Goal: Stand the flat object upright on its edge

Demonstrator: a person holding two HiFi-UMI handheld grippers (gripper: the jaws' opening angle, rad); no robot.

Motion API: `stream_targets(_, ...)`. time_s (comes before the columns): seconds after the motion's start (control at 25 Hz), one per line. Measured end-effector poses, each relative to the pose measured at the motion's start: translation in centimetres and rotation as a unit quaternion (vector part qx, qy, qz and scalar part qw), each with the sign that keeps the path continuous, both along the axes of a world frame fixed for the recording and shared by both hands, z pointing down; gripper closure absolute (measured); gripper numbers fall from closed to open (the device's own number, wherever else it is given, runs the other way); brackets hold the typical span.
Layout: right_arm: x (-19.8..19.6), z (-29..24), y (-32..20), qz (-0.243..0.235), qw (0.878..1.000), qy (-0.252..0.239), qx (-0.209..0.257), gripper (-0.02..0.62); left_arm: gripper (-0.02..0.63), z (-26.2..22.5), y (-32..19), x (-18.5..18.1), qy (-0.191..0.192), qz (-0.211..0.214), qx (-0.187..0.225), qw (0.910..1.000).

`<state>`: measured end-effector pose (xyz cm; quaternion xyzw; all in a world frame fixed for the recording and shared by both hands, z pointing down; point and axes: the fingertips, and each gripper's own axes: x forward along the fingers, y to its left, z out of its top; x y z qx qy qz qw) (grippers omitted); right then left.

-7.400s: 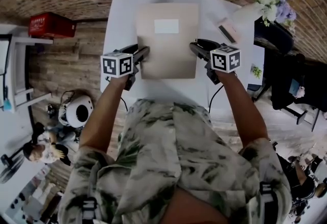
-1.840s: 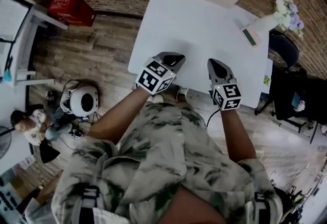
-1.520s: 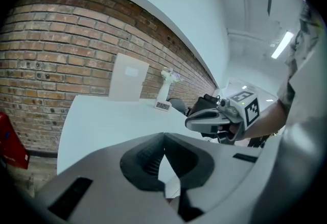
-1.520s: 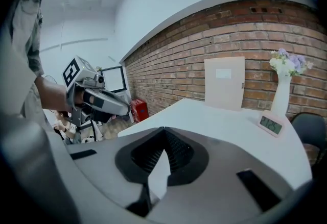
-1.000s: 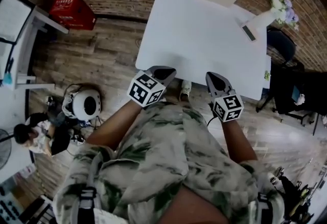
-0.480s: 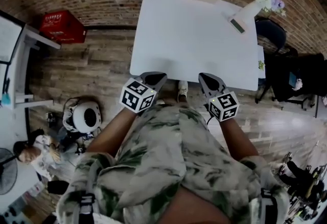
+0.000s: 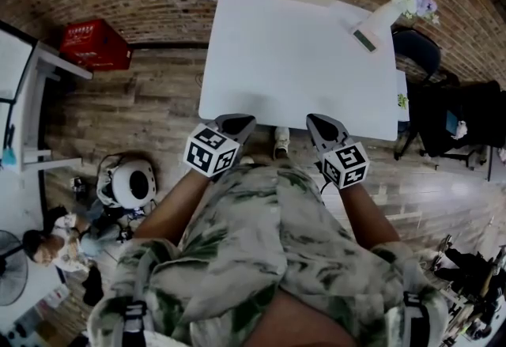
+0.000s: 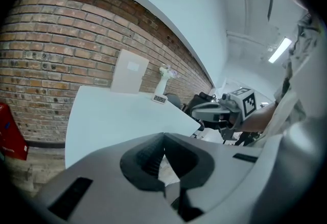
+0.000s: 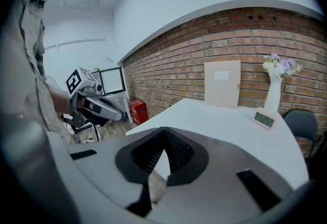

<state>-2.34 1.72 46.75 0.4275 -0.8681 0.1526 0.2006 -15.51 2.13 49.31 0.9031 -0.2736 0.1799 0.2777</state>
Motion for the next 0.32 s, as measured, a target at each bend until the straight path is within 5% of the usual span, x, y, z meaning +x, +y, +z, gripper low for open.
stream_targets(0.32,1.1,0.3,-1.3,-0.002,1.000,-0.003,-0.001,0.575,0.581,0.5,-0.9,1.0,-0.003,-0.003,-0.006,1.0000)
